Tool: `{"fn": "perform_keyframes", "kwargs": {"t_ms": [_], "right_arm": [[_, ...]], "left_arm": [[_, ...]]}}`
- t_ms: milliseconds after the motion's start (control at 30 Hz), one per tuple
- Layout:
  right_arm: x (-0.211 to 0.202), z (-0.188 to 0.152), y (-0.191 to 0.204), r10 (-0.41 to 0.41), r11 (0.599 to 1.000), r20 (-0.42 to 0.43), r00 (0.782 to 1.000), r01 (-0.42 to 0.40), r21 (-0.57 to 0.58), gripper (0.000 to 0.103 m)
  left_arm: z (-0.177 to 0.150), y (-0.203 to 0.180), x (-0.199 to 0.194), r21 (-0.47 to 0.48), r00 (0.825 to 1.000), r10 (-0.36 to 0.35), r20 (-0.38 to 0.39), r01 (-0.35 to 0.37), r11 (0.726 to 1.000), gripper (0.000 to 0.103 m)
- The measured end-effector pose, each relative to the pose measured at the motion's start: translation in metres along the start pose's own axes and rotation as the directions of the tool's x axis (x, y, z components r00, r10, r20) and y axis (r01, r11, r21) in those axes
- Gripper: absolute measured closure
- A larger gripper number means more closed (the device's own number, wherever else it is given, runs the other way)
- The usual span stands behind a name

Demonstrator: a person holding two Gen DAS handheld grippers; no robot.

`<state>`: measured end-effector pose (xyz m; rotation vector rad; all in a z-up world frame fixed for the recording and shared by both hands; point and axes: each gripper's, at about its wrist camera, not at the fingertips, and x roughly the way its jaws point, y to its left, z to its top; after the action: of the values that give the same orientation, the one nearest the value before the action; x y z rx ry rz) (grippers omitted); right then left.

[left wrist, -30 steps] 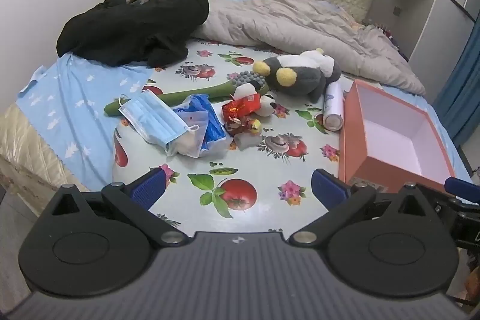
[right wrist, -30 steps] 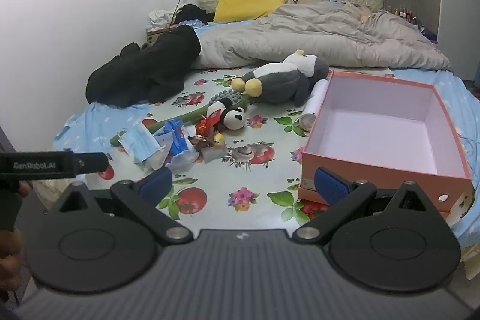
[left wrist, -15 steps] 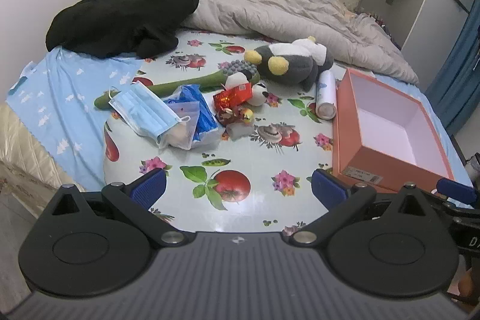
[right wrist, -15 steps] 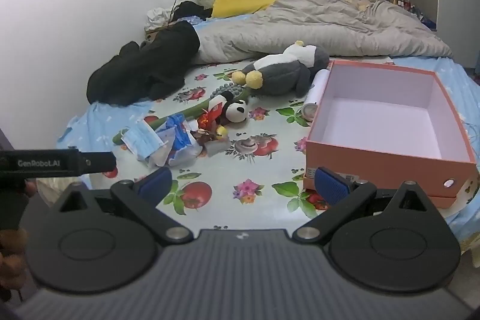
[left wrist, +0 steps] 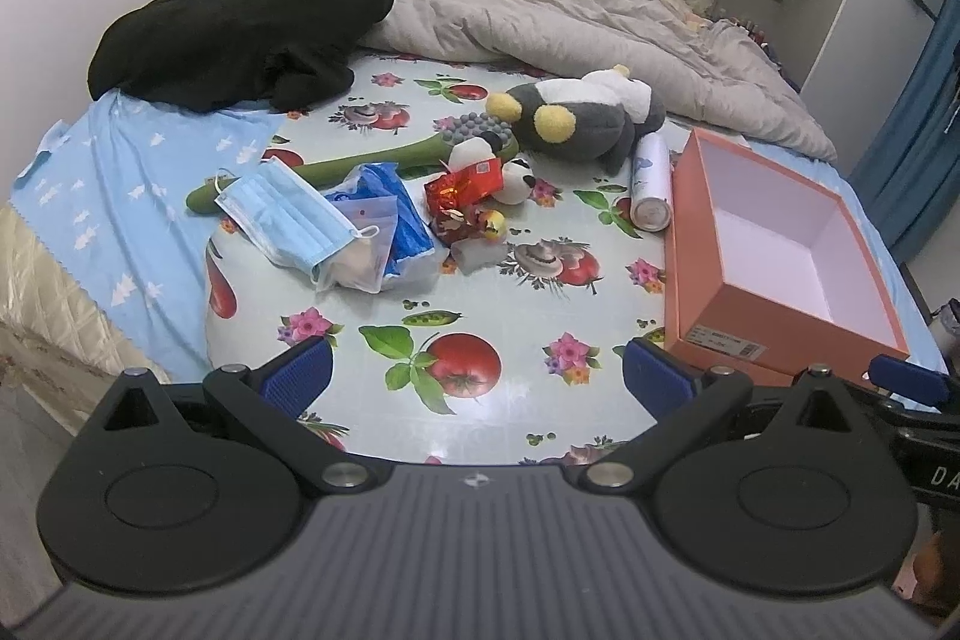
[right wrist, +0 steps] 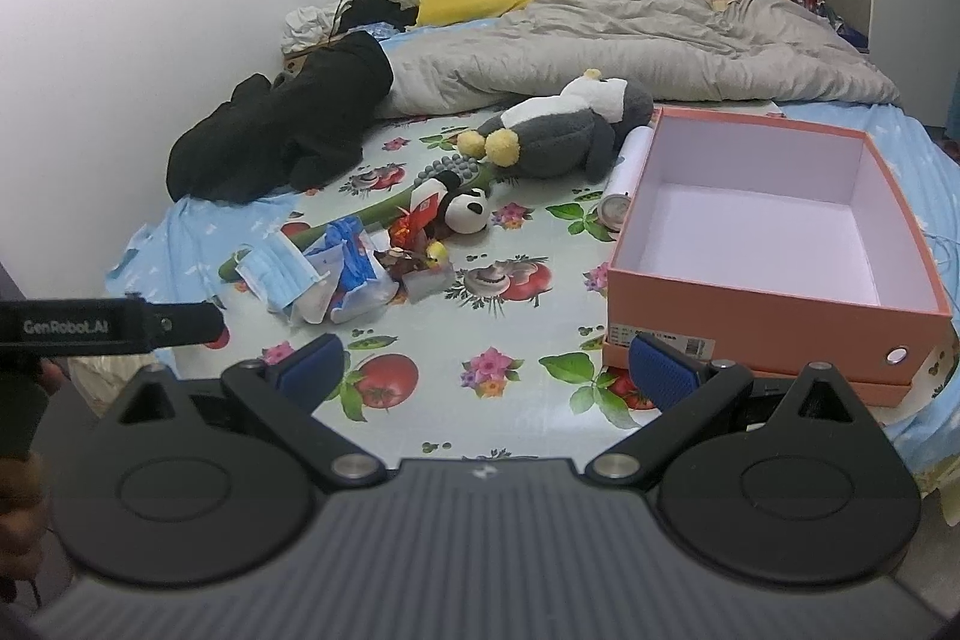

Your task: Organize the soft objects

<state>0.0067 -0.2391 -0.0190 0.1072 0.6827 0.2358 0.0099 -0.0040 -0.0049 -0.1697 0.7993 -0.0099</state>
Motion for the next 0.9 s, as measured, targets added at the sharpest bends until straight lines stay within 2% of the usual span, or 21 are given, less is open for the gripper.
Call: {"fn": "perform_keyframes", "kwargs": {"t_ms": [900], "right_arm": [[0.0068,0.0005,-0.0035,0.019,1.0,-0.017,1.0,-0.019,0.017,0.0]], "left_arm": [[0.0026,0.0039,0.0009,-0.026,1.0,-0.009,-0.009,0.009,1.0,0.0]]}}
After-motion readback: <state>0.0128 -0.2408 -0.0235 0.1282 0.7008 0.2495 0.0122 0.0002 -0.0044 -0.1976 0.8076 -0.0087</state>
